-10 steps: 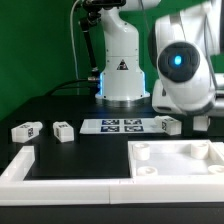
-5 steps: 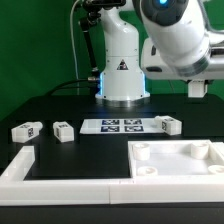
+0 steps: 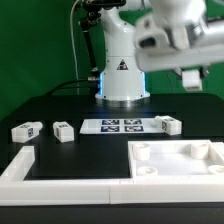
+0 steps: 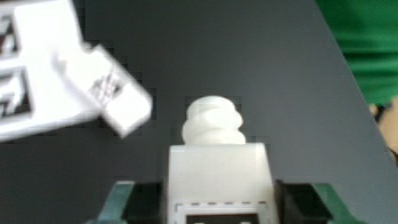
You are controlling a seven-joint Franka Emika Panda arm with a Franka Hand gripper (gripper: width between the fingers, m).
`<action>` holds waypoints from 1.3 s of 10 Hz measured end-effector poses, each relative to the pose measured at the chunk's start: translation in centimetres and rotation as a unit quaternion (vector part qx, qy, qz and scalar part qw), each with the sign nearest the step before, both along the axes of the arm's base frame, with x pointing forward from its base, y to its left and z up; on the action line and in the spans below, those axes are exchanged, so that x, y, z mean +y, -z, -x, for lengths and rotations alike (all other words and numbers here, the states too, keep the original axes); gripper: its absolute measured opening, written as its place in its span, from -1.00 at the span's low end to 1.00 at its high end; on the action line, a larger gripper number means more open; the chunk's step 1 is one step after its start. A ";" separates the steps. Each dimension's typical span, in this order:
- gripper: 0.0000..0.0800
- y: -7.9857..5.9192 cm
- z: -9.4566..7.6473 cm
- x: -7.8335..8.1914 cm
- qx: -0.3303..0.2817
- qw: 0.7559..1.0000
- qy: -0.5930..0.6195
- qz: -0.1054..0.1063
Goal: Assemble square table
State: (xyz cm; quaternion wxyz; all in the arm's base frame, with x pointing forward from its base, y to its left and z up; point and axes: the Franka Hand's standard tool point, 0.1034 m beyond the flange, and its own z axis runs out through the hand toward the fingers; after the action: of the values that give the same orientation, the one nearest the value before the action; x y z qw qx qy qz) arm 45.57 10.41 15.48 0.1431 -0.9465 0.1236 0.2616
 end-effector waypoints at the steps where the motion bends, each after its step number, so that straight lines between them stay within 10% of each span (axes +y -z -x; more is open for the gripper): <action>1: -0.29 -1.5 -2.6 -1.2 -0.046 0.999 -0.005 0.008; 8: -0.29 -2.0 -8.0 -3.2 -0.302 0.950 -0.015 0.082; 10: -0.28 -2.7 -11.4 -1.0 -0.395 0.913 -0.022 0.097; 13: -0.28 -2.0 -11.2 -0.4 -0.455 0.885 -0.014 0.102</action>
Offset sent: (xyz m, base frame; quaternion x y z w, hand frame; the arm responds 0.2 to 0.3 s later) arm 0.0000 0.0000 0.0000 0.0000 0.1938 0.0000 0.9810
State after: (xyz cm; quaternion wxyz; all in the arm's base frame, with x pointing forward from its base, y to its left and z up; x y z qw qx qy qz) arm 56.76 10.00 17.47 0.0827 -0.9726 0.0573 -0.2096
